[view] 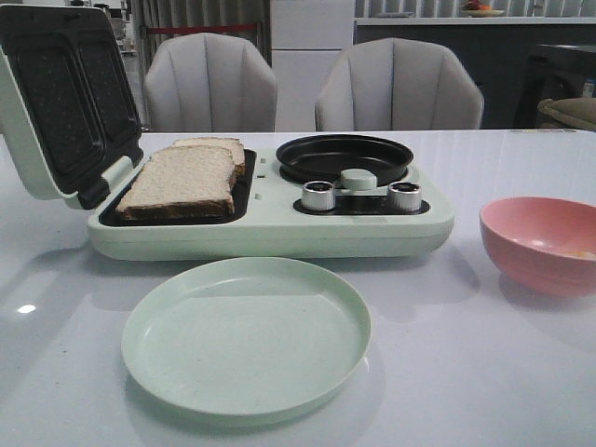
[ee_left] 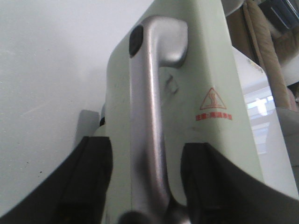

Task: Make breakfast with bread and shrimp

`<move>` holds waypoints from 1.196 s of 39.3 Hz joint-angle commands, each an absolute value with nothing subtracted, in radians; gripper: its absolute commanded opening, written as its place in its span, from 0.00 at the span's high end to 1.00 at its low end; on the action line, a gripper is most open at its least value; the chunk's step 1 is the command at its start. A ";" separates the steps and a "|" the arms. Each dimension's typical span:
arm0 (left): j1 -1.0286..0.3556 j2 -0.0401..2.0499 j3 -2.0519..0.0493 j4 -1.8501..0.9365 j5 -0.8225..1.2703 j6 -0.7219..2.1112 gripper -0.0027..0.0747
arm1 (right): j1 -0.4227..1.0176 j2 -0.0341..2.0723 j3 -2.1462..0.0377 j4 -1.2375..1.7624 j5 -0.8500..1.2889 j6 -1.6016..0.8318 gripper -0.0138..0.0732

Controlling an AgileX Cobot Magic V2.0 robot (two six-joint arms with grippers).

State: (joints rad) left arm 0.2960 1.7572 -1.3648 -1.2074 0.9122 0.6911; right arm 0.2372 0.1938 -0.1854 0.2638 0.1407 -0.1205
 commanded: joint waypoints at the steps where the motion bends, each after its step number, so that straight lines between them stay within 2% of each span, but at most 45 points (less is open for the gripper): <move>1: 0.297 1.719 -1.401 -1.325 0.934 0.720 0.66 | 0.232 0.200 -0.214 0.269 0.064 -0.125 0.17; 4: 0.297 1.719 -1.401 -1.351 0.952 0.745 0.78 | 0.232 0.200 -0.214 0.269 0.064 -0.125 0.17; 7: 0.295 1.719 -1.401 -1.394 1.011 0.808 0.82 | 0.232 0.200 -0.214 0.269 0.064 -0.125 0.17; 13: 0.254 1.719 -1.401 -1.433 1.045 0.832 0.82 | 0.232 0.200 -0.214 0.269 0.064 -0.125 0.17; 19: 0.158 1.719 -1.401 -1.429 1.039 0.878 0.82 | 0.232 0.200 -0.214 0.269 0.064 -0.125 0.17; 34: -0.128 1.735 -1.401 -1.106 0.878 0.867 0.82 | 0.232 0.200 -0.214 0.269 0.064 -0.125 0.17; 47: -0.169 1.835 -1.401 -0.977 0.901 0.778 0.82 | 0.232 0.200 -0.214 0.269 0.064 -0.125 0.17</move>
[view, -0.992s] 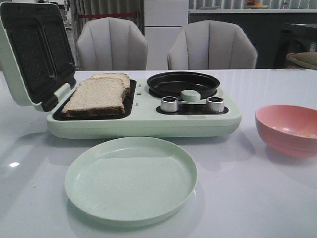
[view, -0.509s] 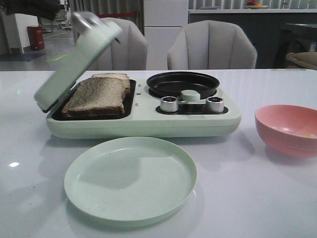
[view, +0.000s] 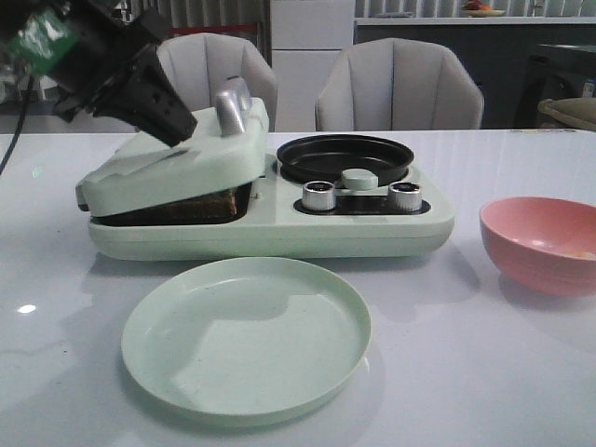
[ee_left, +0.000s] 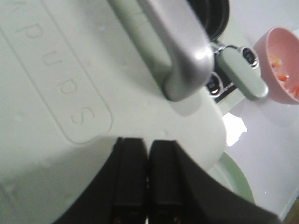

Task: Make breakfast with bread and shrimp
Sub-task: 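Grasp the sandwich maker lid handle with the left gripper and close it, then release the lid handle and withdraw the left gripper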

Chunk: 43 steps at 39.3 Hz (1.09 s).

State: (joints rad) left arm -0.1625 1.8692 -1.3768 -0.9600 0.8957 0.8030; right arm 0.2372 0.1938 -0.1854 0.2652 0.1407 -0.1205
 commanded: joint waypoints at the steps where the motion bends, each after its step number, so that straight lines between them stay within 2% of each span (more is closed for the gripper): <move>1: -0.169 1.837 -1.401 -0.970 0.901 0.776 0.82 | 0.232 0.200 -0.214 0.269 0.064 -0.125 0.17; 10: -0.169 1.835 -1.403 -0.953 0.899 0.771 0.82 | 0.232 0.200 -0.214 0.269 0.064 -0.125 0.17; 20: -0.169 1.788 -1.531 -0.865 0.954 0.708 0.81 | 0.232 0.200 -0.214 0.269 0.064 -0.125 0.17; 29: -0.169 1.683 -1.638 -0.521 0.944 0.535 0.81 | 0.232 0.200 -0.214 0.269 0.064 -0.125 0.17; 38: -0.169 1.542 -1.636 -0.144 0.875 0.305 0.81 | 0.232 0.200 -0.214 0.269 0.064 -0.125 0.17; 43: -0.169 1.458 -1.596 -0.069 0.840 0.262 0.81 | 0.232 0.200 -0.214 0.269 0.064 -0.125 0.17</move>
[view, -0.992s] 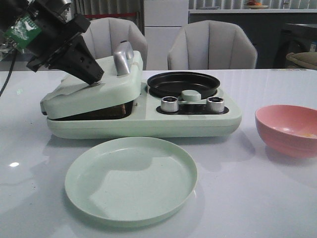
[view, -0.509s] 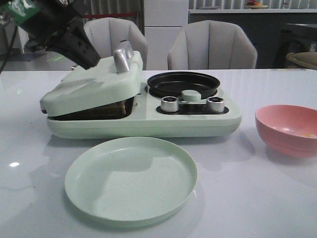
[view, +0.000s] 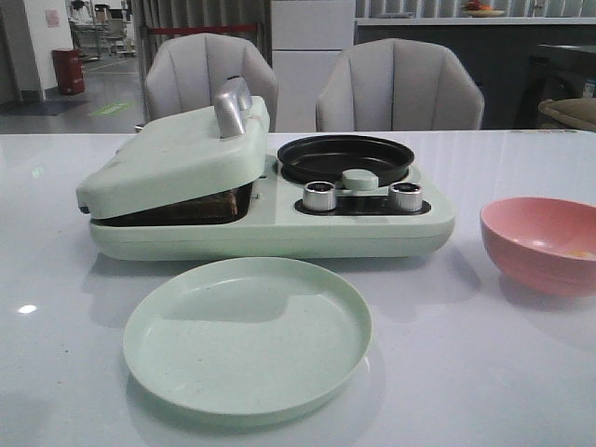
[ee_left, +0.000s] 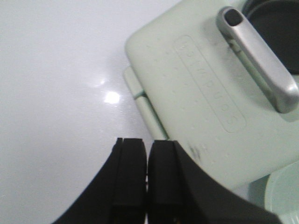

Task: Make breakfast with bread and shrimp
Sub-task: 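Release the lid handle and withdraw the left gripper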

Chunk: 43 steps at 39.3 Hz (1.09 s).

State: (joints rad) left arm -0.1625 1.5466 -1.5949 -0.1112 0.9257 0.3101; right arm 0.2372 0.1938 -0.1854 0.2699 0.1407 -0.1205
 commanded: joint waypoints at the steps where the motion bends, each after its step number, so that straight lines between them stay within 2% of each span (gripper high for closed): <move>1: -0.169 1.442 -1.582 -0.067 0.828 0.262 0.81 | 0.232 0.200 -0.214 0.269 0.064 -0.125 0.17; 11: -0.169 1.225 -1.293 -0.067 0.597 0.196 0.81 | 0.232 0.200 -0.214 0.269 0.064 -0.125 0.17; 22: -0.169 0.965 -0.965 -0.137 0.432 0.158 0.81 | 0.232 0.200 -0.214 0.269 0.064 -0.125 0.17; 43: -0.169 0.386 -0.544 -0.160 0.350 0.158 0.81 | 0.232 0.200 -0.214 0.269 0.064 -0.125 0.17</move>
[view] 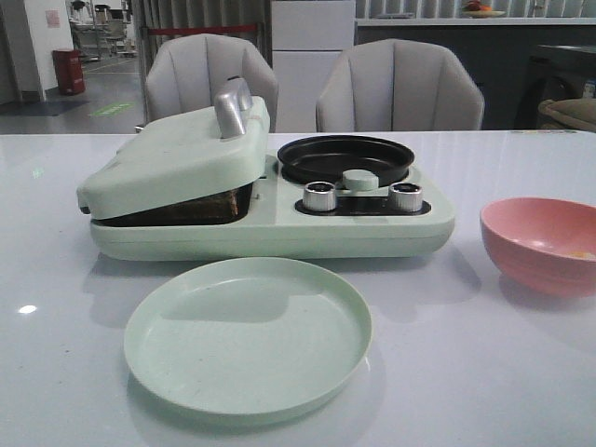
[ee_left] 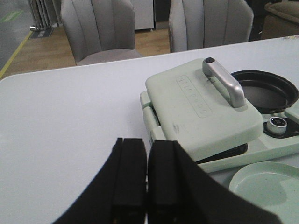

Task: Make breakfast with bread and shrimp
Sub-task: 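Release the lid handle and withdraw the left gripper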

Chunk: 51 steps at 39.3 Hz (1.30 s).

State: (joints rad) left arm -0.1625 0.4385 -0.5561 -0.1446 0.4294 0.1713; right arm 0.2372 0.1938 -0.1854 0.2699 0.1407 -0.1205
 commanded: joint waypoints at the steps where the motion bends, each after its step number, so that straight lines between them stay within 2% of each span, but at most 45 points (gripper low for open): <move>1: -0.169 0.367 -0.532 -0.160 0.351 0.158 0.81 | 0.232 0.200 -0.214 0.269 0.064 -0.125 0.17; 12: -0.169 0.186 -0.381 -0.160 0.349 0.158 0.81 | 0.232 0.200 -0.214 0.269 0.064 -0.125 0.17; 33: -0.169 0.176 -0.371 -0.162 0.359 0.158 0.82 | 0.232 0.220 -0.262 0.323 0.075 -0.129 0.17; 42: -0.169 0.176 -0.371 -0.162 0.359 0.158 0.82 | 0.232 0.361 -0.416 0.288 0.140 -0.135 0.17; 51: -0.169 0.176 -0.371 -0.162 0.359 0.158 0.82 | 0.232 0.620 -0.586 0.254 0.235 -0.135 0.17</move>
